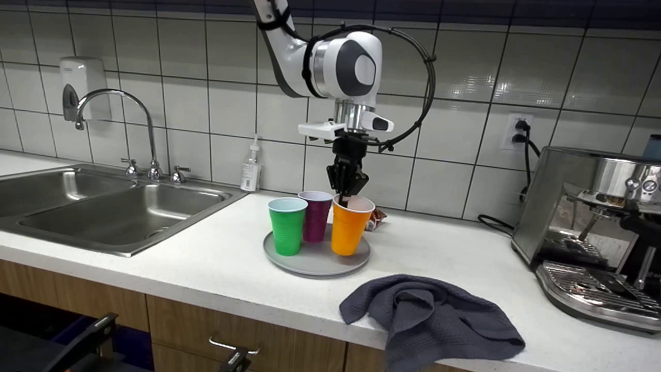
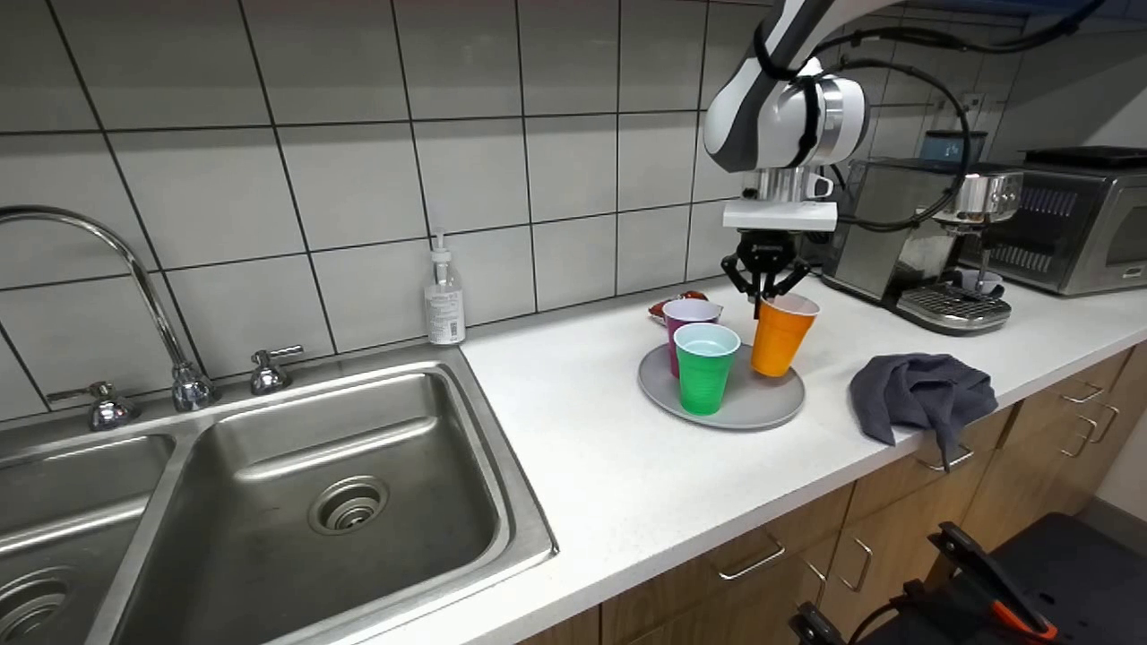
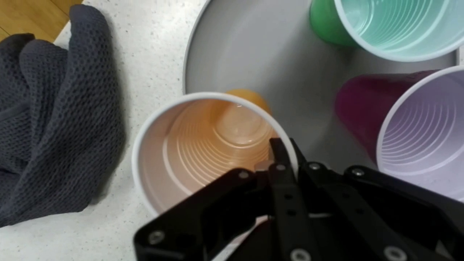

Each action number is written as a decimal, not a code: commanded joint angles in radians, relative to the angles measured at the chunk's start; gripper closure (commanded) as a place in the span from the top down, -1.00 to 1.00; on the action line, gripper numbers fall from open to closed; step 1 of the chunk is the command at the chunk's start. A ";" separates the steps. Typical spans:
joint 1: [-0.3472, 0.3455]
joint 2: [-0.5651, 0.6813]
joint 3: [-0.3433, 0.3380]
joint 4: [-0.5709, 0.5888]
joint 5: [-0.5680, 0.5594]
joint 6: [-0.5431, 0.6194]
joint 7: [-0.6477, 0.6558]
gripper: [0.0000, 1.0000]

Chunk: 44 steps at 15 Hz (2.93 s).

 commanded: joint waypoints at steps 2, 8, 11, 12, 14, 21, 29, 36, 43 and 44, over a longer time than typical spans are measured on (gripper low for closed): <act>-0.002 -0.036 0.010 -0.039 0.002 0.017 0.010 -0.99; -0.004 -0.026 0.011 -0.038 0.004 0.015 0.007 -0.99; -0.005 -0.021 0.011 -0.038 0.005 0.015 0.007 -0.99; -0.005 -0.019 0.010 -0.038 0.004 0.015 0.008 -0.99; -0.005 -0.015 0.010 -0.034 0.004 0.012 0.007 -0.99; -0.005 0.000 0.008 -0.025 0.001 0.014 0.010 -0.99; -0.007 0.017 0.007 -0.017 0.000 0.010 0.007 -0.99; -0.007 0.018 0.006 -0.014 0.000 0.009 0.009 -0.30; -0.006 0.012 0.007 -0.016 0.001 0.011 0.008 0.73; -0.007 0.009 0.008 -0.018 0.004 0.012 0.006 0.91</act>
